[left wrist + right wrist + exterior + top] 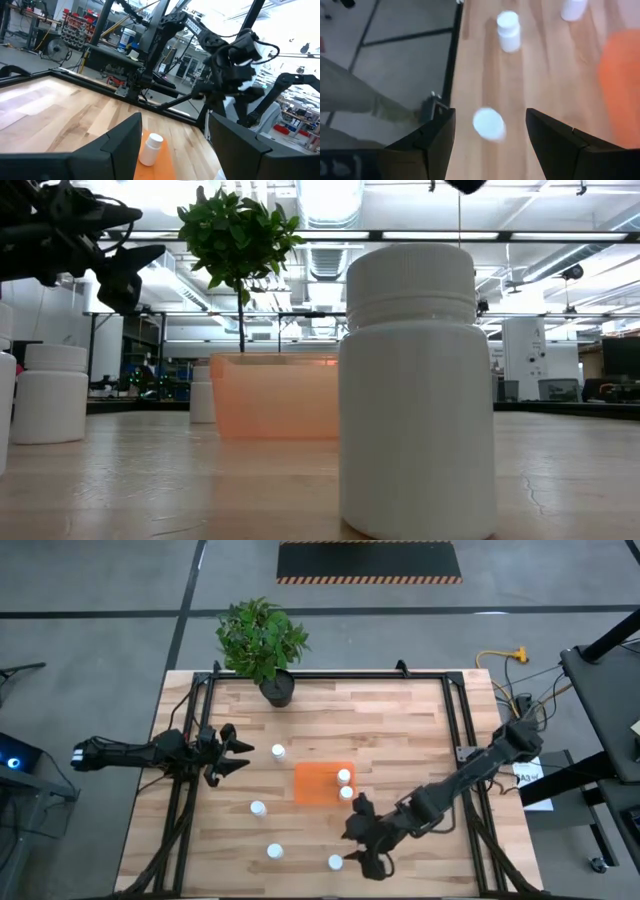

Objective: Pick and place pill bottles into a basket
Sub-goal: Put the white pill bottle into the orange bin

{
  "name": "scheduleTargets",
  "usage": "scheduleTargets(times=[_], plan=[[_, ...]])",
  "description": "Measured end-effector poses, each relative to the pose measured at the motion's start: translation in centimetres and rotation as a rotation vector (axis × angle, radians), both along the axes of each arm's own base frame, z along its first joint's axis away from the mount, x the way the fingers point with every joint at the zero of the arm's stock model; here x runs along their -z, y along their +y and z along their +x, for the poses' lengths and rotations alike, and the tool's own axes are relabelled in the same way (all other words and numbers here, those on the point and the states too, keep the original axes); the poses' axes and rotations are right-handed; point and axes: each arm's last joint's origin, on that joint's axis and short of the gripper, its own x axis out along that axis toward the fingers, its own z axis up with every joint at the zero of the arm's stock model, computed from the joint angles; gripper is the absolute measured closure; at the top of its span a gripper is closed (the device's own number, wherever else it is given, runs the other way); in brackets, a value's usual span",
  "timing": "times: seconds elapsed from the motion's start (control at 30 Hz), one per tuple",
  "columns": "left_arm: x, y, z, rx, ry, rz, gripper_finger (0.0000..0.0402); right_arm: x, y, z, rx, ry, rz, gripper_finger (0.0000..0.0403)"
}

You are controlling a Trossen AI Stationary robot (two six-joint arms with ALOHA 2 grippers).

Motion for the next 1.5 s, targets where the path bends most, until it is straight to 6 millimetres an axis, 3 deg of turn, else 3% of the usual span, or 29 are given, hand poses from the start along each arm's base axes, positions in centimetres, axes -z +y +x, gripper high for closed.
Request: scheduleTargets(times=[0.33, 0.67, 1.0, 1.23, 1.5], plan=[[0.0, 0.0, 0.0, 0.000, -0.001, 0.000, 0.0189, 1.9, 2.4, 3.2, 0.053, 0.011, 0.090, 0.0172], [0.0, 0.0, 0.0, 0.000, 0.001, 0.000, 0.0189, 3.7, 4.6, 3.5, -0.074, 0.089, -0.075, 0.0172], [0.0, 0.0, 0.0, 0.000, -0.001, 0.000, 0.0189, 3.3, 4.0, 2.8, -0.154, 0.103, -0.184, 0.0172], [0.0, 0.0, 0.0, 0.000, 0.000, 0.000, 0.0189, 3.3, 4.0, 2.9, -0.144, 0.106, -0.163, 0.0169], [0.0, 0.0, 0.0, 0.000, 0.000, 0.000, 0.0189, 3.3, 3.6, 3.1, -0.157, 0.098, -0.182, 0.0098]])
